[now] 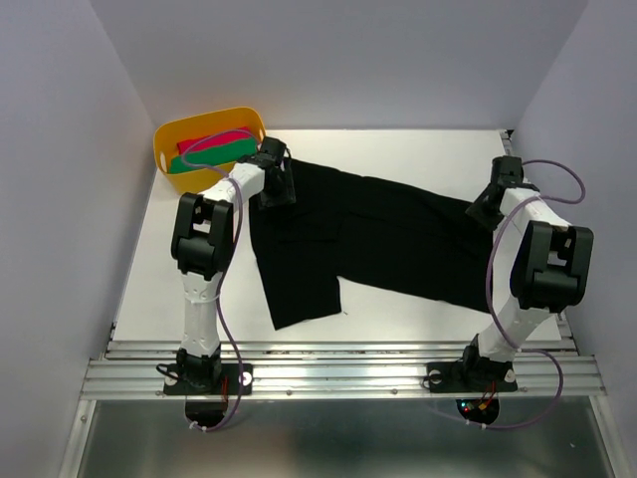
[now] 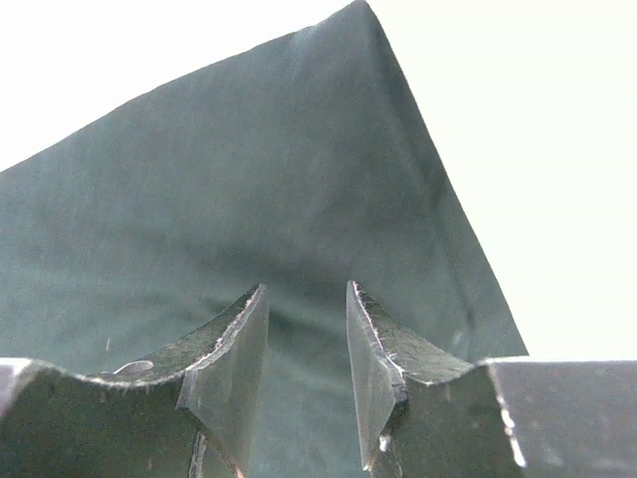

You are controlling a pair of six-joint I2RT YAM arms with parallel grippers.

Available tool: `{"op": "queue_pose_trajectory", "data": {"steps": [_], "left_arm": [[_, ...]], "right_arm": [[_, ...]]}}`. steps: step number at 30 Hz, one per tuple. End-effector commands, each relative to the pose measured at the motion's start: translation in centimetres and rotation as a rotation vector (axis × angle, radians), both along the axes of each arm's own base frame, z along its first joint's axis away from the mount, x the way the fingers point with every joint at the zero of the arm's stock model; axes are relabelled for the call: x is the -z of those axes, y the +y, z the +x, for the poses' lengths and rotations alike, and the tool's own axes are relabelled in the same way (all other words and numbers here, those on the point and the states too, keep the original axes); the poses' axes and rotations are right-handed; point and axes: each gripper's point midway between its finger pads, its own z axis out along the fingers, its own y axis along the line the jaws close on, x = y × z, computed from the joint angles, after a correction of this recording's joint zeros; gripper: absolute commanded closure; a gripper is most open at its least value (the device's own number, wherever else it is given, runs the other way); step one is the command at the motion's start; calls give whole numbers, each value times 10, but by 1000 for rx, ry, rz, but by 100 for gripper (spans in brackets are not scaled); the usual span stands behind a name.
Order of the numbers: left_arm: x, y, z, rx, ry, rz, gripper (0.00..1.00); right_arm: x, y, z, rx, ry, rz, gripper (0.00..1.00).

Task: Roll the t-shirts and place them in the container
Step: Fold the T-shirt at the center of the board.

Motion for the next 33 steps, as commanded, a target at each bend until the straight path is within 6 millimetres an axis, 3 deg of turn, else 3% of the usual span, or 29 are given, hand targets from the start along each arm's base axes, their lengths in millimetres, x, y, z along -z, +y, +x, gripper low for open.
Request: {"op": "queue_pose_trajectory", "data": {"steps": [1,9,16,20,25,26,30,33], "left_arm": [[-13,-3,4,15,-43,-8,39],[9,5,-6,20,13,33,39],[23,18,-17,21,65,60,40],[23,21,-18,18,63,38,40],[9,19,-14,21,35,24,41],[4,18,-13,23,24,20,41],[-39,10,-8,44,-62,0,41],[-53,6,-12,60,-81,0,41]], "right_arm": [[-1,-21,26,50,-36,-23,57],[28,-54,45,121,14,-53,61],[24,-94,44,224,5,-93,62],[18,-98,47,236,-16,-93,63],[-7,-82,51,180,-108,-32,64],[-20,-70,55,148,-136,-35,64],[-36,-27,51,28,-150,-42,64],[-34,9,43,-56,-133,-36,62]]}}
